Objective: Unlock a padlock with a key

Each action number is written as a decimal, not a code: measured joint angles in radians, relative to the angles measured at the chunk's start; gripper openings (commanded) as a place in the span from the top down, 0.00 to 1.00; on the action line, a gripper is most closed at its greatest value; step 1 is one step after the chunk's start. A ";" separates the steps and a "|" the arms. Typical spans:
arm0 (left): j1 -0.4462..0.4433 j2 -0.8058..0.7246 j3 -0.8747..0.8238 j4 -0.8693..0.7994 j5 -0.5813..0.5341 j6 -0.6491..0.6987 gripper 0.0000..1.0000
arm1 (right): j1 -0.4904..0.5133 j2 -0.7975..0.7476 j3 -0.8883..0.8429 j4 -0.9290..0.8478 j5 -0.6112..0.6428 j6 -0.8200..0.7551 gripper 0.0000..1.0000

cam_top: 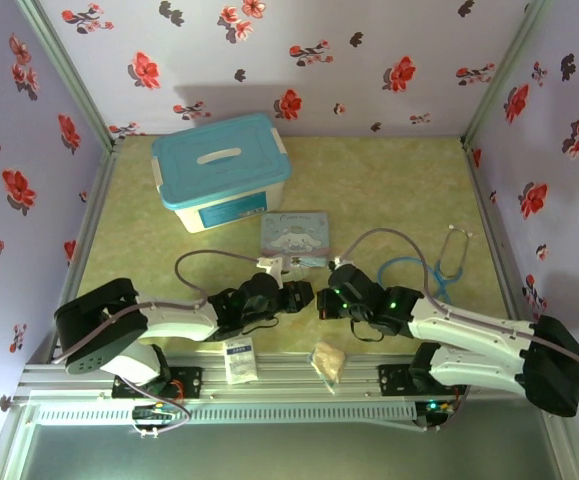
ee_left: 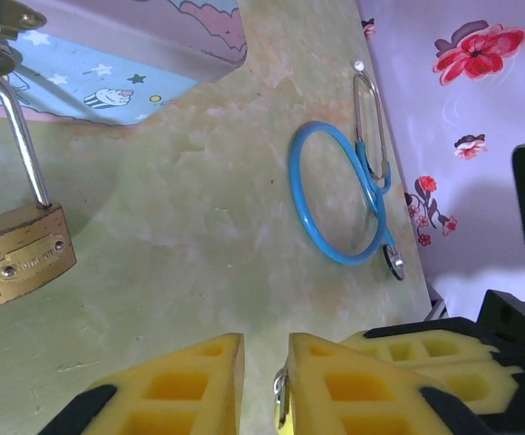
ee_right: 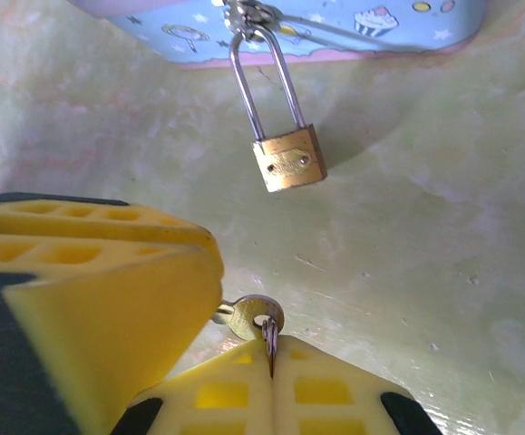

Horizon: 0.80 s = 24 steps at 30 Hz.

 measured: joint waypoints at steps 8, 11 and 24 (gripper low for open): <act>0.000 0.024 0.024 -0.003 0.002 -0.003 1.00 | -0.005 0.003 -0.007 0.005 -0.009 0.004 1.00; 0.000 0.024 0.026 -0.006 0.000 0.004 1.00 | -0.007 -0.001 -0.011 0.012 -0.010 0.003 0.82; 0.085 -0.221 0.021 -0.084 0.082 0.107 1.00 | -0.360 -0.312 -0.132 0.163 -0.407 -0.014 0.10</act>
